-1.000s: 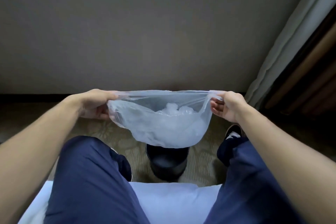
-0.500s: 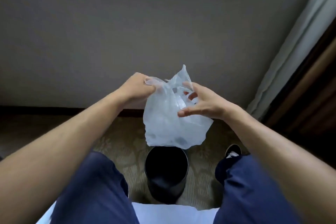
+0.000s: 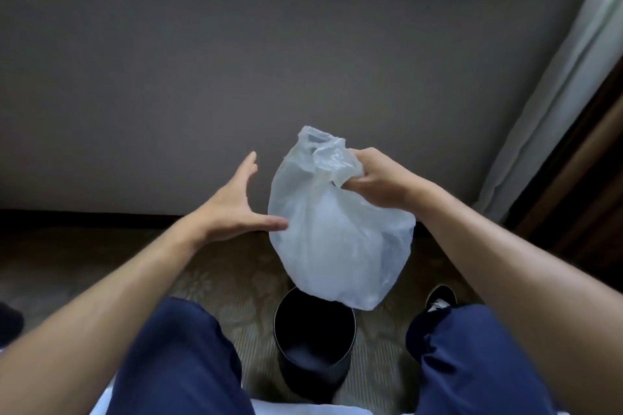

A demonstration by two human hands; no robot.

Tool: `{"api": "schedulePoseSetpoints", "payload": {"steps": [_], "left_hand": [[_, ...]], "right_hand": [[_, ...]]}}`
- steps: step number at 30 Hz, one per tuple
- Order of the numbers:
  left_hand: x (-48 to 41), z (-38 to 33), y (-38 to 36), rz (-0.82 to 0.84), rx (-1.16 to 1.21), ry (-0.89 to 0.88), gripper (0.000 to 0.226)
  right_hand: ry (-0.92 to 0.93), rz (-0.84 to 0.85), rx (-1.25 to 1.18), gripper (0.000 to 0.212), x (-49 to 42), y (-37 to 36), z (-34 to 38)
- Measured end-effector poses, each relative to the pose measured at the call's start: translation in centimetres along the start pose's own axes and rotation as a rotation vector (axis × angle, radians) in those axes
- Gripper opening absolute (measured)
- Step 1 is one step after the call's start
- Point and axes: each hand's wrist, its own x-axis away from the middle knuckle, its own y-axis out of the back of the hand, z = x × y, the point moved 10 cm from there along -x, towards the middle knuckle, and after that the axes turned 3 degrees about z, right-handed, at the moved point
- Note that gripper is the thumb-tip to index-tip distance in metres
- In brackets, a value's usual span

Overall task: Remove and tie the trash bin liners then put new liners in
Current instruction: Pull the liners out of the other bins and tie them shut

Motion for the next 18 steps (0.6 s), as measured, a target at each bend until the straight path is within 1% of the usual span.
{"api": "schedulePoseSetpoints", "payload": {"steps": [1, 2, 3, 4, 5, 7, 8, 10, 12, 13, 14, 15, 16, 17, 18], "left_hand": [[-0.1, -1.2, -0.9, 0.035, 0.007, -0.055, 0.142], [-0.5, -2.8, -1.5, 0.034, 0.019, -0.147, 0.134], [-0.6, -4.5, -1.9, 0.008, 0.028, -0.228, 0.115], [-0.8, -6.0, -2.0, -0.039, 0.046, -0.281, 0.09], [-0.9, -6.9, -1.8, -0.086, 0.081, -0.292, 0.066], [-1.3, -7.0, -1.6, -0.14, 0.13, -0.286, 0.028], [-1.4, -6.7, -1.3, -0.163, 0.136, -0.27, 0.021], [-1.2, -5.6, -0.7, -0.177, 0.229, -0.219, 0.03], [-0.4, -5.1, -0.5, -0.166, 0.379, -0.2, 0.031], [-0.1, -5.0, -0.5, -0.156, 0.408, -0.205, 0.029], [-0.1, -4.7, -1.0, -0.132, 0.425, -0.198, 0.026], [0.0, -4.6, -1.4, -0.12, 0.431, -0.182, 0.023], [0.1, -4.7, -2.0, -0.103, 0.445, -0.168, 0.023], [0.3, -5.1, -2.6, -0.092, 0.456, -0.15, 0.023], [0.1, -5.4, -3.3, -0.09, 0.458, -0.137, 0.023]], "right_hand": [[0.03, 0.053, -0.012, 0.023, -0.1, -0.6, 0.9], [0.051, 0.096, -0.016, 0.022, -0.2, -1.2, 1.9], [0.072, 0.117, -0.012, 0.018, -0.2, -1.4, 2.8], [0.087, 0.114, -0.006, 0.011, -0.4, -1.5, 3.5], [0.117, 0.086, 0.002, 0.01, -0.6, -1.2, 4.3], [0.205, -0.039, 0.06, 0.023, -0.7, 0.4, 5.5], [0.231, -0.107, 0.081, 0.031, -0.5, 1.6, 5.6], [0.219, -0.226, 0.033, 0.047, 0.5, 4.0, 3.8], [0.103, -0.338, -0.121, 0.064, 2.1, 5.7, -0.3], [0.003, -0.36, -0.188, 0.077, 3.0, 5.6, -2.8], [-0.093, -0.338, -0.242, 0.093, 3.8, 4.6, -4.8], [-0.159, -0.275, -0.294, 0.106, 4.3, 3.0, -6.3], [-0.181, -0.194, -0.347, 0.11, 4.6, 1.2, -6.9], [-0.155, -0.12, -0.401, 0.1, 4.6, -0.4, -6.7], [-0.108, -0.057, -0.443, 0.081, 4.5, -1.8, -5.7]]}}
